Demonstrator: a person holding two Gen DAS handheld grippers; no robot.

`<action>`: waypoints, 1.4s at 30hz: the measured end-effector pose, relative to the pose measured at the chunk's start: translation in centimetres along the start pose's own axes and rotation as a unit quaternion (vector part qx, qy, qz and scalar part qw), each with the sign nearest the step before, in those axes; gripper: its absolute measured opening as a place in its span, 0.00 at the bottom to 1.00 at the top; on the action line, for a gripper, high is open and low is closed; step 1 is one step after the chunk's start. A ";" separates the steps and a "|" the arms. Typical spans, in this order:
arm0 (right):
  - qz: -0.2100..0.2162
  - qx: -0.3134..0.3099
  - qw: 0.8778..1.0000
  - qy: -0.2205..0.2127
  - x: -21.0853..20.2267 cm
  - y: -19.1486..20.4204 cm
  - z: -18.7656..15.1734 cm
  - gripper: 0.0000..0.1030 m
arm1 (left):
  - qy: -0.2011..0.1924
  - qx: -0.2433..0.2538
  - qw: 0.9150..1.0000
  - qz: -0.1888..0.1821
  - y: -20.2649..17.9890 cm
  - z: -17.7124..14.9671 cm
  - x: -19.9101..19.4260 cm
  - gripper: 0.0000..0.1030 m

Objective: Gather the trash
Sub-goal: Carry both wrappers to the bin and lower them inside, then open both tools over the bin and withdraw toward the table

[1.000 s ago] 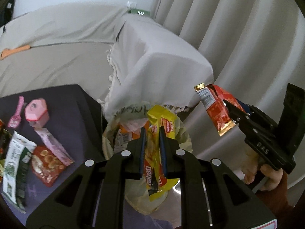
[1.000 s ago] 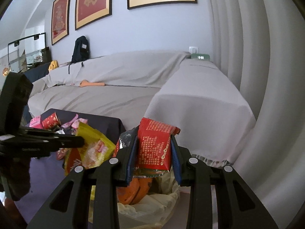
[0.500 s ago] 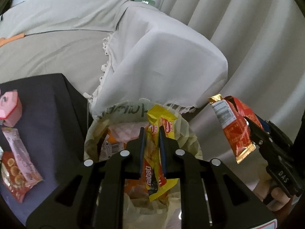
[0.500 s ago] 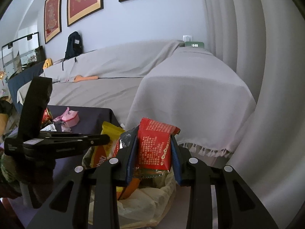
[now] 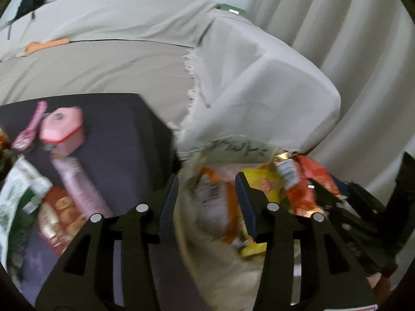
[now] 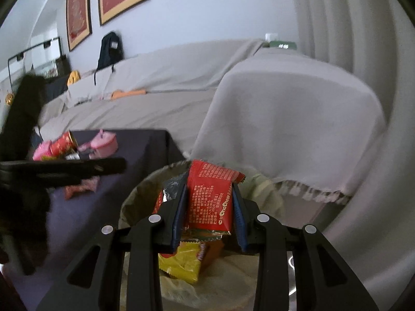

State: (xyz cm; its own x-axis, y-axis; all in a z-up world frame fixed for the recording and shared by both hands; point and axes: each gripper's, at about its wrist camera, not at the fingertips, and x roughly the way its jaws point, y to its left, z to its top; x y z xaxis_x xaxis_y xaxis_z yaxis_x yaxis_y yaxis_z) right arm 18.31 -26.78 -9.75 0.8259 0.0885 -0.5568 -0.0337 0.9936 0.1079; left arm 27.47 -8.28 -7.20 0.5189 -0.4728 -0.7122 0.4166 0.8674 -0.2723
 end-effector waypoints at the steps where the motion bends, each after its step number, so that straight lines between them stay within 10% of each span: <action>1: 0.001 -0.002 1.000 0.009 0.9 0.3 -0.2 0.31 | -0.002 0.000 1.000 0.004 0.3 -0.3 -0.4 0.46; 14: -0.023 0.003 0.992 0.126 7.6 0.3 -3.5 0.31 | -0.036 0.004 0.999 0.032 3.4 -3.6 -5.3 0.50; 42: 0.004 0.035 0.998 0.057 0.6 0.5 -2.0 0.58 | -0.072 -0.021 0.995 0.073 6.7 -5.6 -9.9 0.51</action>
State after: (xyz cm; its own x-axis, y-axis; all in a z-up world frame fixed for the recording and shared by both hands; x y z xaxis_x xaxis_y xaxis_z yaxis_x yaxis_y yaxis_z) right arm 17.70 -26.08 -11.69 0.7558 0.1074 -0.6459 0.0035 0.9858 0.1681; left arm 20.91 3.12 -5.59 0.6742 -0.3561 -0.6470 0.2986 0.9327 -0.2021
